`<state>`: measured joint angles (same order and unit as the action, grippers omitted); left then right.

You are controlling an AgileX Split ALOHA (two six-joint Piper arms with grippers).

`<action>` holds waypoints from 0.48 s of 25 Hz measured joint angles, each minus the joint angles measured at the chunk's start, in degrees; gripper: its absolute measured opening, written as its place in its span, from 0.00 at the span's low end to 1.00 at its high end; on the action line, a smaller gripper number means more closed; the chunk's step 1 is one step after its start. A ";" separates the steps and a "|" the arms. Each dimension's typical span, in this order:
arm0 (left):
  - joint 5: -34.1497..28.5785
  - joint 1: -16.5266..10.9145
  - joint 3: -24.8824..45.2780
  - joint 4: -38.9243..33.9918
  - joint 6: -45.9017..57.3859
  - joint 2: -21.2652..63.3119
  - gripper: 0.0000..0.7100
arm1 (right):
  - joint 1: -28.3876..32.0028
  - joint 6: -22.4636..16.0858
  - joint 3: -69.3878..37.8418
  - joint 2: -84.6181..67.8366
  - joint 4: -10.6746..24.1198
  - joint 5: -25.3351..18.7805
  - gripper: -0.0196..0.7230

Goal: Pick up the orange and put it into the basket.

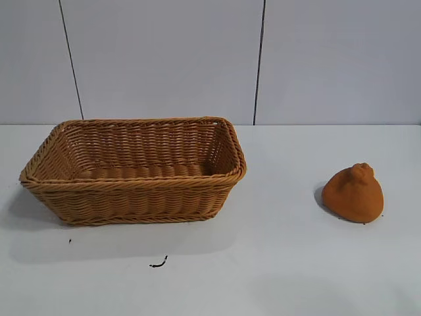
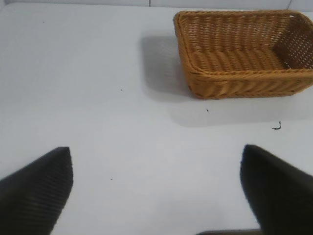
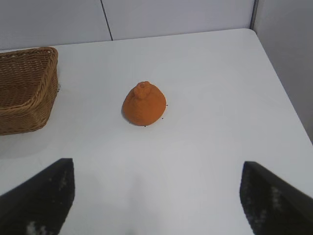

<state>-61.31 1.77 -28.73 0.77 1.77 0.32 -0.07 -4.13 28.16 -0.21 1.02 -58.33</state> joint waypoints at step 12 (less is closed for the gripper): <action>0.00 0.00 0.00 0.00 0.00 0.00 0.94 | 0.00 0.00 0.18 0.71 -0.05 0.11 0.88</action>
<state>-61.31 1.77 -28.73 0.77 1.77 0.32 -0.07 -4.13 28.34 0.50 0.97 -58.22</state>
